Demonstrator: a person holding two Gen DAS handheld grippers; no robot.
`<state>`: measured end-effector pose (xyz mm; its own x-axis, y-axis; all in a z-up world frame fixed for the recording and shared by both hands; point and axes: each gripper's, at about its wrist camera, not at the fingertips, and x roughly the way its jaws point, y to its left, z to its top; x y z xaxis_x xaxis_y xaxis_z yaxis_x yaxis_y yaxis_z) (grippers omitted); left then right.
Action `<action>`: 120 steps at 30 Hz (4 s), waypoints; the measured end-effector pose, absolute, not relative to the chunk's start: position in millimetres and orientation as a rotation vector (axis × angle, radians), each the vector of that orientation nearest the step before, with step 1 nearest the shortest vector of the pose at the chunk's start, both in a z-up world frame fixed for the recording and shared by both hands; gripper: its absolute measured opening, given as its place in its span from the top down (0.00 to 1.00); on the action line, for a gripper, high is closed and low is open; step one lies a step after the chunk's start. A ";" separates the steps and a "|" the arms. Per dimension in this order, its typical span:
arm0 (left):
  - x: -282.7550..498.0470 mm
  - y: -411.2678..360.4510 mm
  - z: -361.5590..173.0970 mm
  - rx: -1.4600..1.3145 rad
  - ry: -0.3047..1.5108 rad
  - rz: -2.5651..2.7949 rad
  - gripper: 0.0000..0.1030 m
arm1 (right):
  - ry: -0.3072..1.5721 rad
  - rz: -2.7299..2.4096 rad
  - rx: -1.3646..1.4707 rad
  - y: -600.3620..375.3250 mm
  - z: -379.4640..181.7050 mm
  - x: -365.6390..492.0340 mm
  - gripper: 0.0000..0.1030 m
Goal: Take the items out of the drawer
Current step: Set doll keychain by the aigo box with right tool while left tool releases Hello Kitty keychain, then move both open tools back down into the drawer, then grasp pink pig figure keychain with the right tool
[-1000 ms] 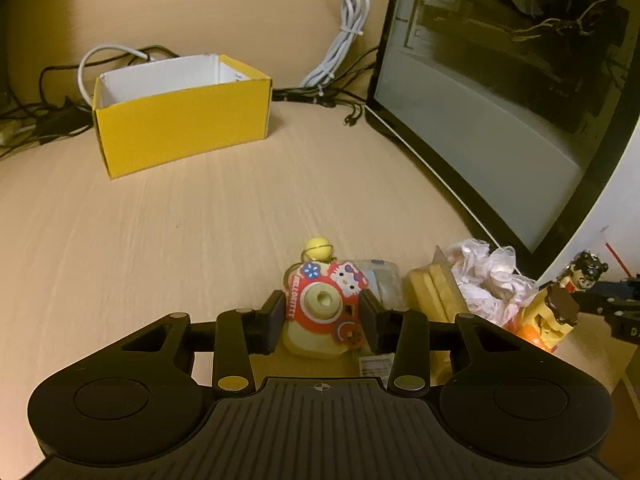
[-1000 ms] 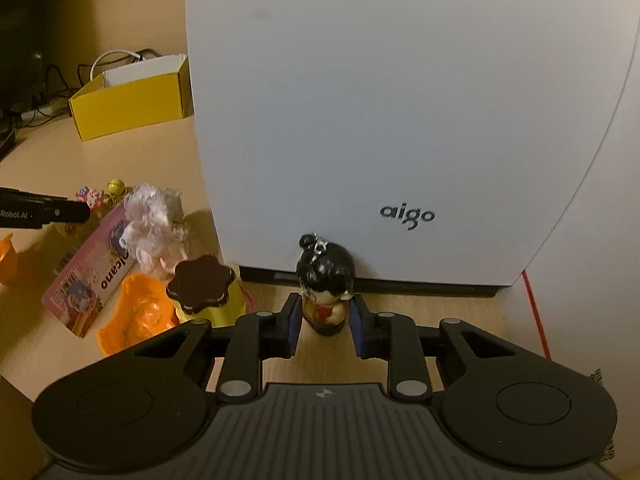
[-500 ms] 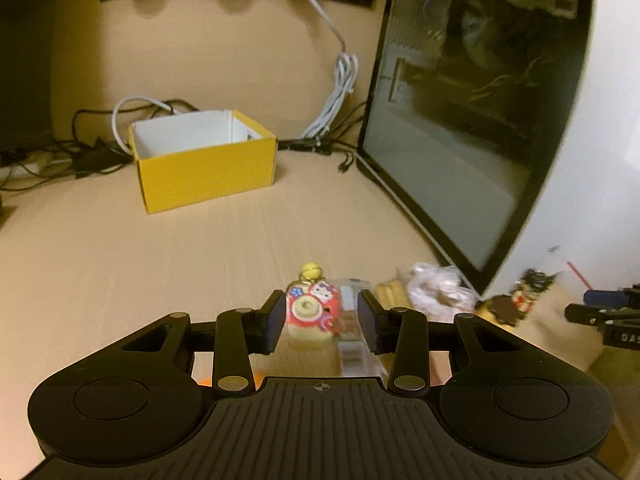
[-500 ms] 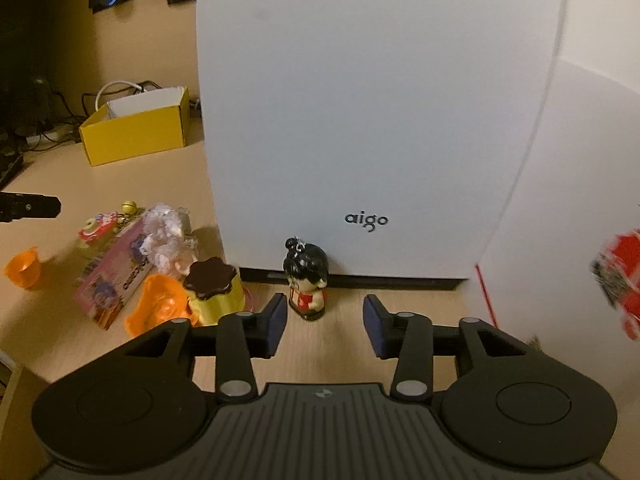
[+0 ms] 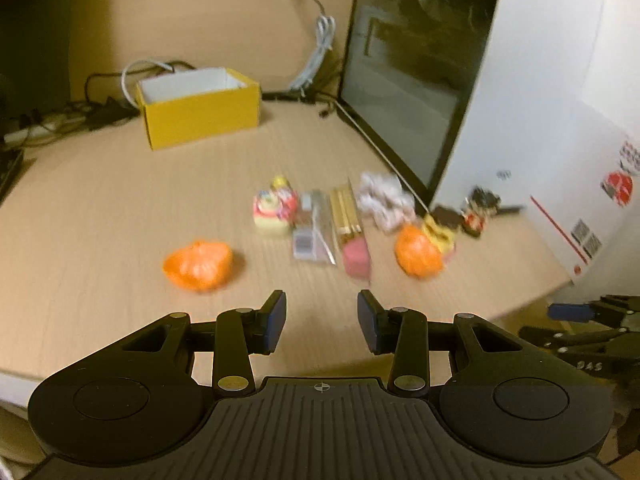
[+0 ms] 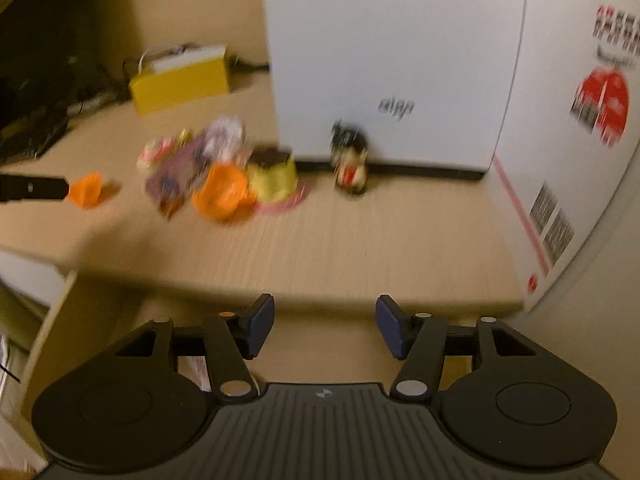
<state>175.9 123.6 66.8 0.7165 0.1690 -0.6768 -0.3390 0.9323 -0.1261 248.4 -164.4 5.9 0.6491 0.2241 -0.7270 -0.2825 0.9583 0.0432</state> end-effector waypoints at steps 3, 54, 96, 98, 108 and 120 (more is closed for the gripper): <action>174.9 118.0 57.9 -0.253 0.752 0.274 0.58 | 0.837 0.298 -0.096 -160.8 -4.7 241.6 0.38; 239.4 72.7 -70.9 -0.399 1.400 0.053 0.61 | 0.972 0.301 -0.098 -165.4 -65.8 225.3 0.20; 200.0 90.1 -20.8 -0.057 1.019 -0.127 0.64 | 1.101 0.591 -0.160 -105.1 -60.9 273.4 0.56; 207.1 69.9 -29.0 0.053 1.007 -0.205 0.62 | 1.075 0.471 -0.147 -138.3 -61.3 272.4 0.56; 237.1 12.5 -83.5 0.489 1.077 -0.438 0.61 | 1.083 0.299 -0.129 -187.0 -89.4 256.5 0.56; 252.3 -7.9 -85.5 0.207 0.976 -0.387 0.61 | 1.076 0.281 0.049 -215.8 -90.6 252.7 0.56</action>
